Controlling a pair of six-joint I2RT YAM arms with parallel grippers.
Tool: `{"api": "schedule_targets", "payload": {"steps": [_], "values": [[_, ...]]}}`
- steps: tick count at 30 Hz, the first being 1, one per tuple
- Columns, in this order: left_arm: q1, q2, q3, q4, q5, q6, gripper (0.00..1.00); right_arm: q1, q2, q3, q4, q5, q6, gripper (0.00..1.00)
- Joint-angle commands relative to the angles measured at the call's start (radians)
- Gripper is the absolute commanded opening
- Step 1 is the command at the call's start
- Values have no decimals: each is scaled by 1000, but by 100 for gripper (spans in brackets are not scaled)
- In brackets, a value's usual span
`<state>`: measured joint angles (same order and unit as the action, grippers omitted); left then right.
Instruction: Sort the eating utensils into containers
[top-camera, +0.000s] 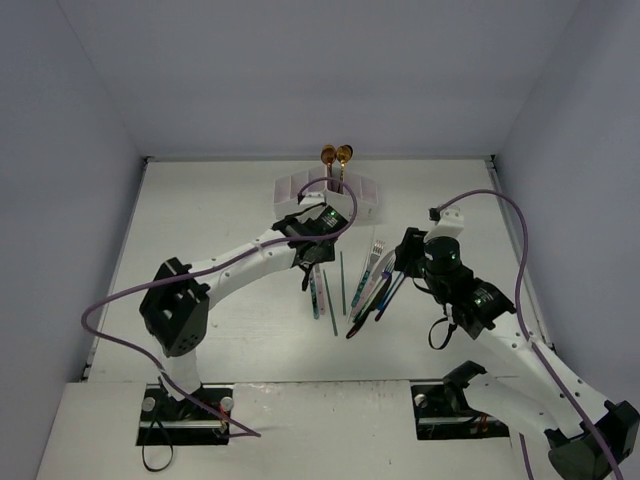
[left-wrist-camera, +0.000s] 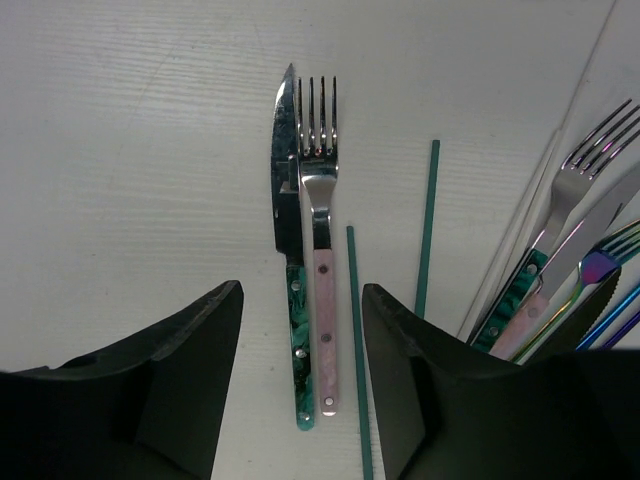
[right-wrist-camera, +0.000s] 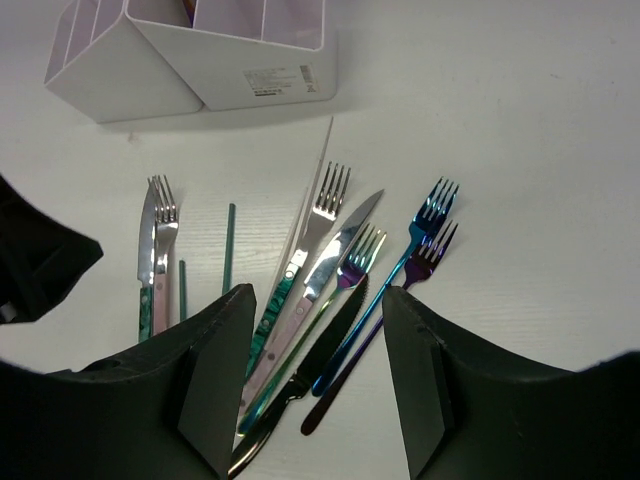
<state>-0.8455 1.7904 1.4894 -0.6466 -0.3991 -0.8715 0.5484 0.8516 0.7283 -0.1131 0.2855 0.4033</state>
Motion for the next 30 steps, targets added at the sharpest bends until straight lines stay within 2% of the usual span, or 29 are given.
{"api": "schedule_targets", "payload": {"steps": [1, 11, 22, 30], "values": [[-7, 64, 105, 10, -12, -21, 44, -10, -38, -11, 20, 7, 14, 51], [-2, 193, 144, -15, 6, -67, 37, -12, -142, -32, -5, 65, 31, 52], [3, 250, 128, -13, 44, -84, 24, -13, -140, -39, -14, 70, 37, 52], [14, 271, 108, -13, 67, -103, 22, -13, -141, -42, -16, 76, 37, 52]]}}
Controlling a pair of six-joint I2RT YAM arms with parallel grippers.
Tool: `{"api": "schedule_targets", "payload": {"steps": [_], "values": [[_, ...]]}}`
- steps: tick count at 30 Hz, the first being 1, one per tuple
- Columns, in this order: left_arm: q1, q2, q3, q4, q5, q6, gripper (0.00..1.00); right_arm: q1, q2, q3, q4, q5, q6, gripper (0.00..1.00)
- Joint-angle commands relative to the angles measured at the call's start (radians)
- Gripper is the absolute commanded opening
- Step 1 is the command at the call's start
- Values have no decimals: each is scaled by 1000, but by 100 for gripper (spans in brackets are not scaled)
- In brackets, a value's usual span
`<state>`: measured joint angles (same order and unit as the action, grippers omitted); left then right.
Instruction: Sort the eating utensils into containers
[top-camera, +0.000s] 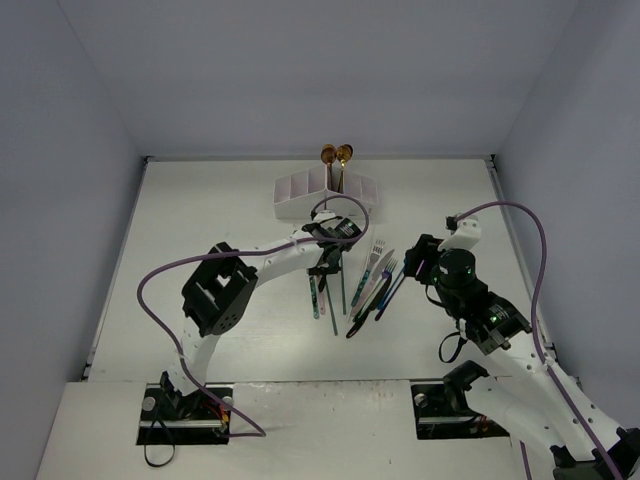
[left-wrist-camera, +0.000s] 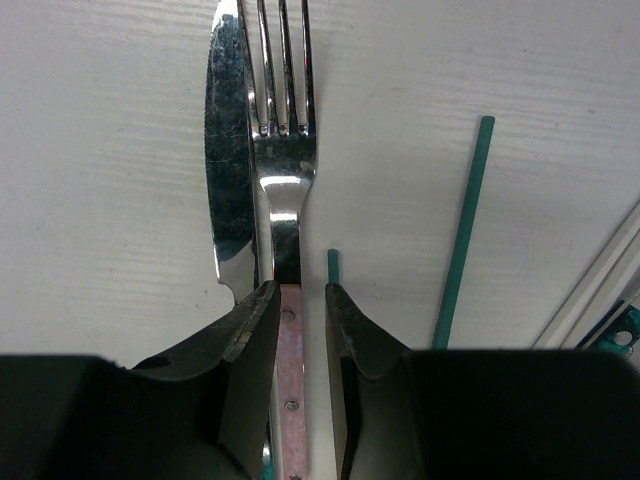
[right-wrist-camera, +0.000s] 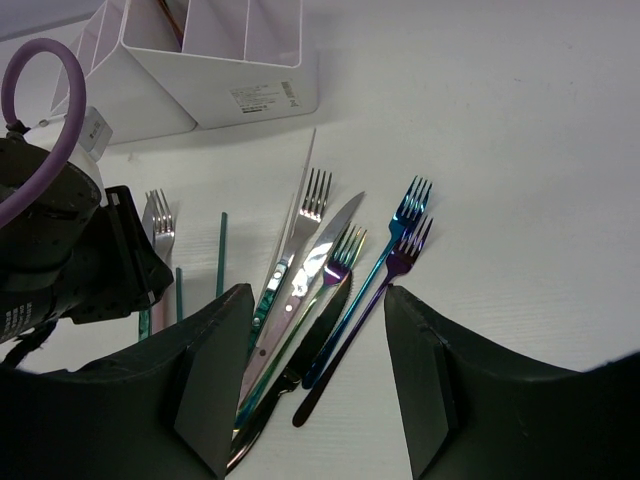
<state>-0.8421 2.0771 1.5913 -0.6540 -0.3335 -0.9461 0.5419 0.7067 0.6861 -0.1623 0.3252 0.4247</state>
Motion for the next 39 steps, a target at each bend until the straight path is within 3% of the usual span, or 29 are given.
{"api": "schedule_targets", "payload": {"steps": [1, 28, 33, 39], "values": [[13, -14, 4, -5, 3, -30, 22, -7, 4, 0, 33, 36, 16, 53], [46, -5, -33, -2, 24, -5, 28, -7, 14, -10, 33, 37, 25, 53], [45, 0, -13, -4, 23, 14, 18, -7, 18, -8, 33, 37, 26, 53], [44, -22, -1, -6, 8, 27, 0, -7, 27, -8, 33, 39, 26, 53]]}}
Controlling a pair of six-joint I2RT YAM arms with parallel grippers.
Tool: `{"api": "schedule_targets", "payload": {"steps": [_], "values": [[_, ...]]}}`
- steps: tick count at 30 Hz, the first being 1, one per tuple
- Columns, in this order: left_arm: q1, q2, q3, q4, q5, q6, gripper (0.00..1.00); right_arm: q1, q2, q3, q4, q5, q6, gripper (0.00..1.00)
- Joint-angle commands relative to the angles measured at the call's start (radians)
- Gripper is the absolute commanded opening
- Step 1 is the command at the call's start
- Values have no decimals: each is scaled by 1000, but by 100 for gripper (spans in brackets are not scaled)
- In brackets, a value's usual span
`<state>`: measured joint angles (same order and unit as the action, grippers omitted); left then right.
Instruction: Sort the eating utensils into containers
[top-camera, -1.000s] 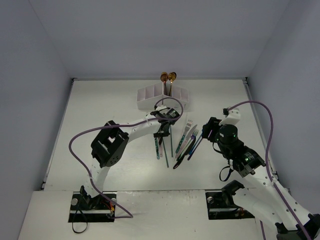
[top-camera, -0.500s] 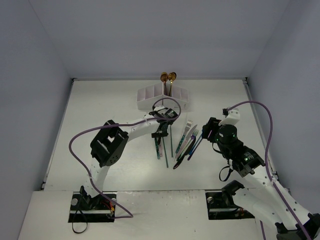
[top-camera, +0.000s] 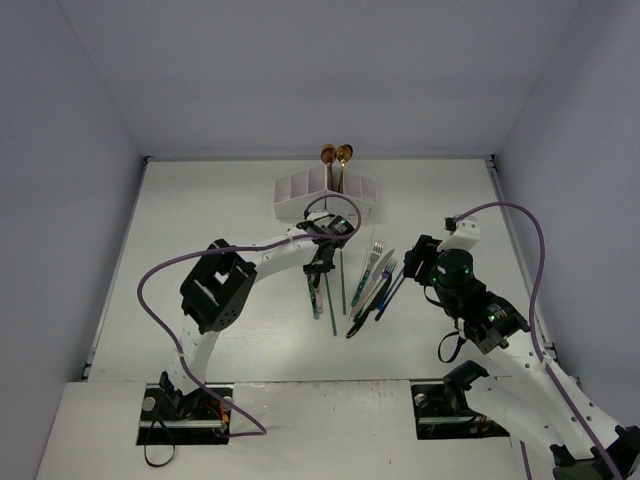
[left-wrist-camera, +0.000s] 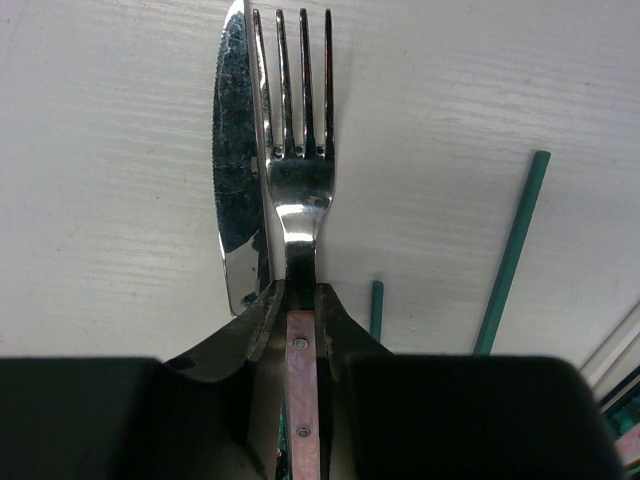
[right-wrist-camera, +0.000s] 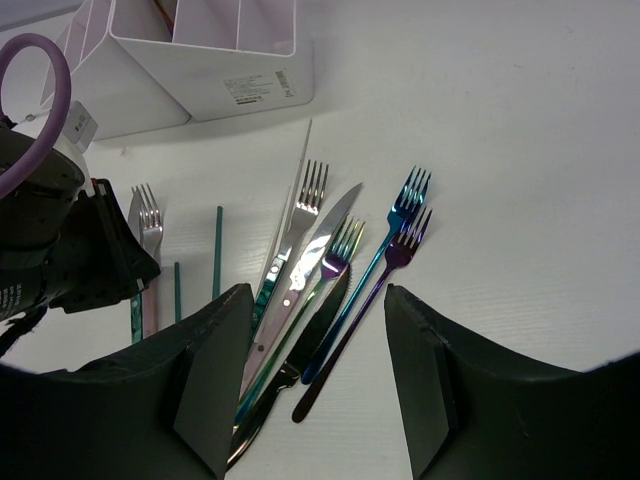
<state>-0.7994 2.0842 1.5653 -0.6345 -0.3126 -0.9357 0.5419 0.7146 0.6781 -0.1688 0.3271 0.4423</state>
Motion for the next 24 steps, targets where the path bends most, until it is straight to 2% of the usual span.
{"api": "schedule_targets", "payload": {"steps": [1, 7, 11, 13, 18, 21, 24], "values": [[2, -40, 26, -24, -18, 21, 0, -7, 19, 1, 40, 36, 9, 53], [-4, -149, 43, -18, -90, 53, 0, -7, 14, 14, 40, 33, 9, 53], [-14, -229, 79, -1, -194, 118, 0, -7, 3, 24, 40, 33, 9, 53], [-12, -293, 83, 61, -264, 194, 0, -7, 2, 31, 41, 33, 13, 53], [30, -409, 18, 421, -324, 444, 0, -7, 6, 53, 42, 21, 13, 53], [69, -418, -33, 697, -286, 599, 0, -7, 5, 62, 43, 21, 9, 52], [146, -373, -12, 853, -198, 672, 0, -7, 5, 72, 43, 17, -12, 52]]}}
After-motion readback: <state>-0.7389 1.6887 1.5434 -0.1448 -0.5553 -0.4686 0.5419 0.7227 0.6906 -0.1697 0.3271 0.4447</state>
